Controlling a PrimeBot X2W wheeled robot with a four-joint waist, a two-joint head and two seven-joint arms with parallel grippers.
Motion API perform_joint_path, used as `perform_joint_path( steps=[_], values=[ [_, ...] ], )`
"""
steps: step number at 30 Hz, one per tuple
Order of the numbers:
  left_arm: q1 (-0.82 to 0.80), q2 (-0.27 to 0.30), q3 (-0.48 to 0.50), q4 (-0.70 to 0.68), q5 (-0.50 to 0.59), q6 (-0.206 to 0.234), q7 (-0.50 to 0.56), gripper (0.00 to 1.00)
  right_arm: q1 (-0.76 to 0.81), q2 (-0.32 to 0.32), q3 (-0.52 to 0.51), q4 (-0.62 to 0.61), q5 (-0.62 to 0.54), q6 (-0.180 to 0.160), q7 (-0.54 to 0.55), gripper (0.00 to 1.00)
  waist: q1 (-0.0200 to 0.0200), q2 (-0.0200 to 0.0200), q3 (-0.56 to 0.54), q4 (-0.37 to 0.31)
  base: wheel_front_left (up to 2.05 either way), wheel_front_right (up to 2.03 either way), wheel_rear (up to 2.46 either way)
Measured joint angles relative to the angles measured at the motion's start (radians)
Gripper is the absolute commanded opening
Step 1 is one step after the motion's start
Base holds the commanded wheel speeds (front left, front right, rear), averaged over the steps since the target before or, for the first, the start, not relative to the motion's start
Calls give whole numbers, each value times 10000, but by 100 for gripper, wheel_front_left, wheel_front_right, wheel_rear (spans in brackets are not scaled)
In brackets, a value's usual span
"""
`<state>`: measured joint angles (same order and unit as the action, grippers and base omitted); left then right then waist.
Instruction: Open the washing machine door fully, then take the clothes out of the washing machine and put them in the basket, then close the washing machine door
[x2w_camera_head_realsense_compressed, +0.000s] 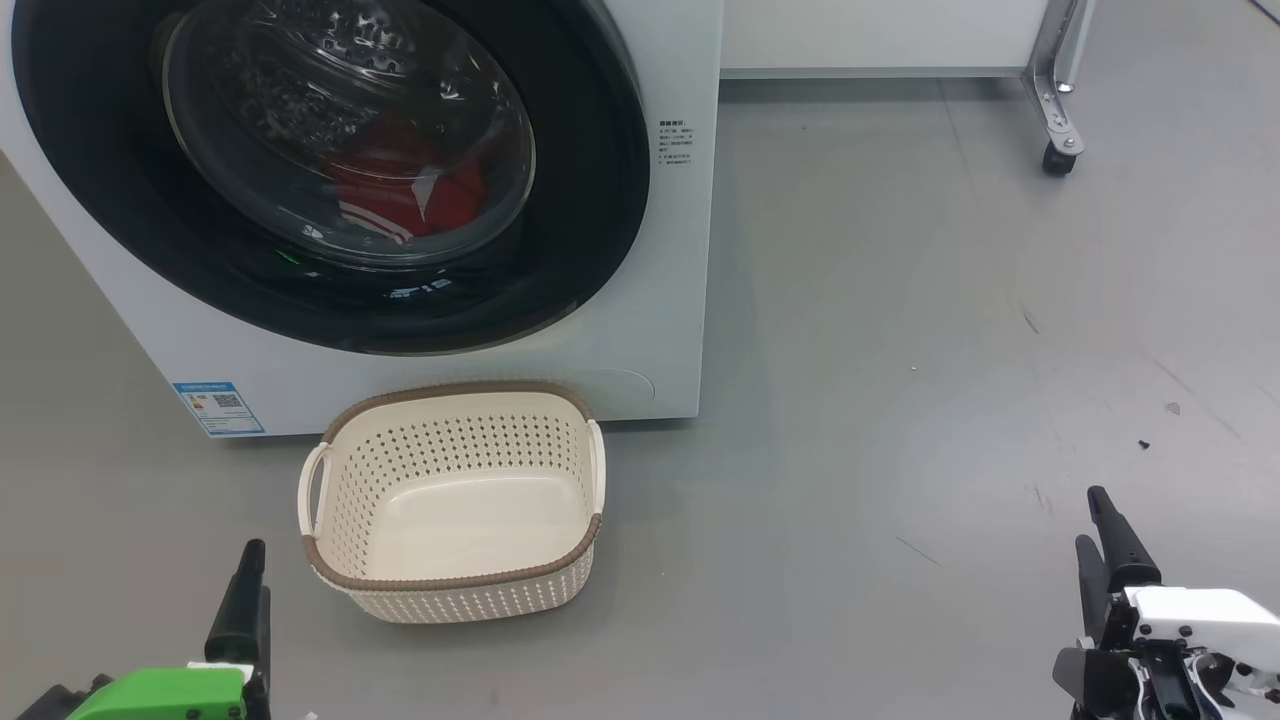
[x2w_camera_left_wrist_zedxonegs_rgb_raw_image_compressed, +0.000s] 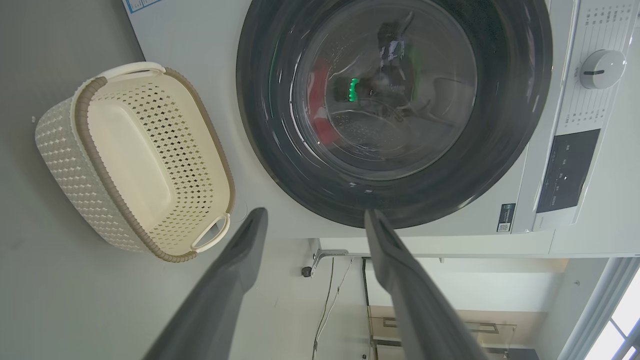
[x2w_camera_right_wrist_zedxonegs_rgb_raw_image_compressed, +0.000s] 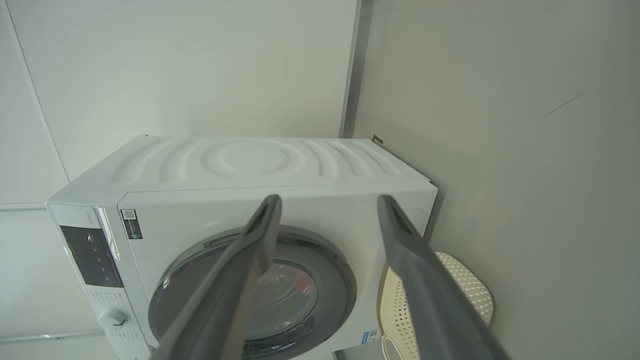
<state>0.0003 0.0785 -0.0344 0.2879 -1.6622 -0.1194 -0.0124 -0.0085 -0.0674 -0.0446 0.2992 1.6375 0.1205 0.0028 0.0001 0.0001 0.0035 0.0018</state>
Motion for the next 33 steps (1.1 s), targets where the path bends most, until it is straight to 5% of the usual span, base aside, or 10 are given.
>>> perform_joint_path(
  steps=[22, 33],
  values=[
    [-5, -58, 345, -838, 934, 12, -520, 100, -44, -290, 117, -777, -1486, 2, -537, 100, 0, 0, -30, 52, 0, 0, 0],
    [-12, -86, 318, -1567, 2343, 228, -738, 100, -110, -548, 339, -1252, -2681, 2, -792, 100, 0, 0, -54, 71, 0, 0, 0]
  ],
)
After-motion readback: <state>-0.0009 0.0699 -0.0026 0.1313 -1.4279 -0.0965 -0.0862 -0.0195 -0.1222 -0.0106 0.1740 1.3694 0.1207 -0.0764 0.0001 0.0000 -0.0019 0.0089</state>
